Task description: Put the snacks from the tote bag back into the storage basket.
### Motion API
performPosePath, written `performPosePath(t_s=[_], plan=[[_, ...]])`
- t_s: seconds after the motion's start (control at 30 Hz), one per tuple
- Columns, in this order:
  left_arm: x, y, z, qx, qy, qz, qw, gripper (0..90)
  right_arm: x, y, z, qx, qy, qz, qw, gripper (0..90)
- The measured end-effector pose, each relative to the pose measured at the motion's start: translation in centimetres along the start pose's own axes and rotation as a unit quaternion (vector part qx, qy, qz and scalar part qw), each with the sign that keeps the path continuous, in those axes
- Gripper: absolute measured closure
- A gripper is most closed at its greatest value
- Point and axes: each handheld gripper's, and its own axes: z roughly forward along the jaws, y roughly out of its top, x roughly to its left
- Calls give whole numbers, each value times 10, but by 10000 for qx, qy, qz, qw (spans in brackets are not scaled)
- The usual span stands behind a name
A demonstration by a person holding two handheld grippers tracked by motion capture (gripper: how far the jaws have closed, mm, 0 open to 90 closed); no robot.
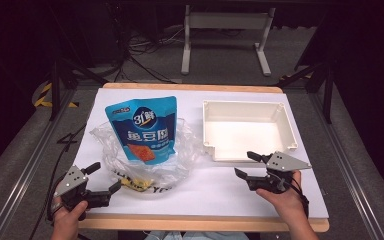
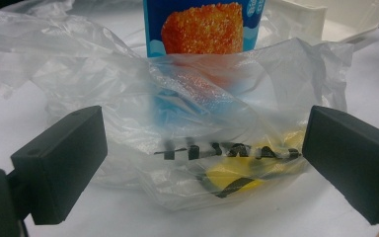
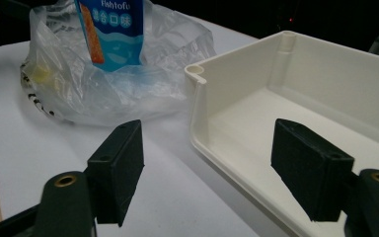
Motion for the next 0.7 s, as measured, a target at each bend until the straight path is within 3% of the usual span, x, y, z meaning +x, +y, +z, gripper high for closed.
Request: performPosePath(t_s=[0.1, 0.23, 0.43, 0.53, 0.7], plan=[[-1, 1, 0, 4, 21, 85, 10000, 43, -3, -2, 0, 62, -139, -10, 9999, 280], [-3, 1, 1, 39, 16, 171, 9998, 42, -9, -2, -3, 32, -101, 357, 9993, 219], [-5, 1, 2, 54, 19, 186, 9998, 42, -9, 3, -7, 82, -116, 244, 9996, 258], [-5, 1, 2, 50, 34, 177, 9998, 43, -8, 6, -9, 74, -12, 270, 9996, 269], [-5, 1, 3, 61, 57, 174, 9998, 43, -5, 15, -6, 107, 219, 102, 9997, 273]])
